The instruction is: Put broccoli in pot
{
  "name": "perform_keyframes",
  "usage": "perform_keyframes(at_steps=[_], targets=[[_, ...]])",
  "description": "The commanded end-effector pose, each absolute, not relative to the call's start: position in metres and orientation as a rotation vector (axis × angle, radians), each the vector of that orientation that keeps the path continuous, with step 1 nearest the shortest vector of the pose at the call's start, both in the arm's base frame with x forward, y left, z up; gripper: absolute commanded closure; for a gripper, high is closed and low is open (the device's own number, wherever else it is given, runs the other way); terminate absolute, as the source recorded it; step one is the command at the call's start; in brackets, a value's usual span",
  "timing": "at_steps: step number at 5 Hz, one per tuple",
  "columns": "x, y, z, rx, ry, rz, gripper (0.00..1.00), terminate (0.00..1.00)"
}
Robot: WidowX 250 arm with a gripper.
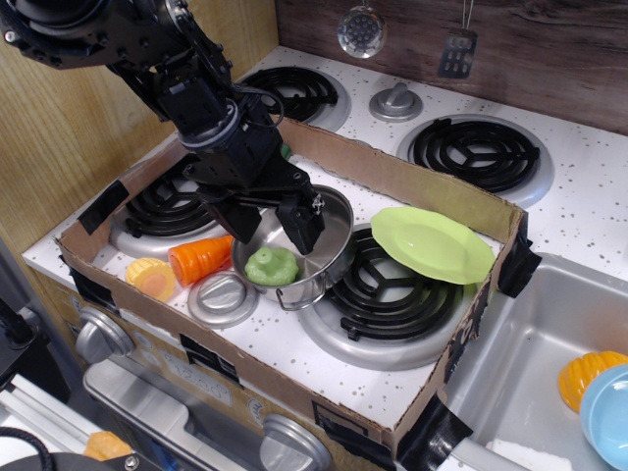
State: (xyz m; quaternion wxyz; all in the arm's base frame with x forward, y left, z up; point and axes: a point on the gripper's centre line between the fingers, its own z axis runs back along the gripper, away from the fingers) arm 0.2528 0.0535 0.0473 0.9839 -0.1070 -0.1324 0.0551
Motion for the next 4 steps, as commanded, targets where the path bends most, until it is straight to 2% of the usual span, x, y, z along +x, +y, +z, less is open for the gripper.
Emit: perform_keyframes(at_steps=[1, 3, 4], targets=[[0.2634, 0.0535, 0.0601, -0.202, -0.3, 0.101, 0.0, 0.0], [0.2634, 0.0535, 0.0601, -0.202, -0.3, 0.101, 0.0, 0.0], [0.2634, 0.0535, 0.0601, -0.202, -0.3, 0.101, 0.0, 1.0]])
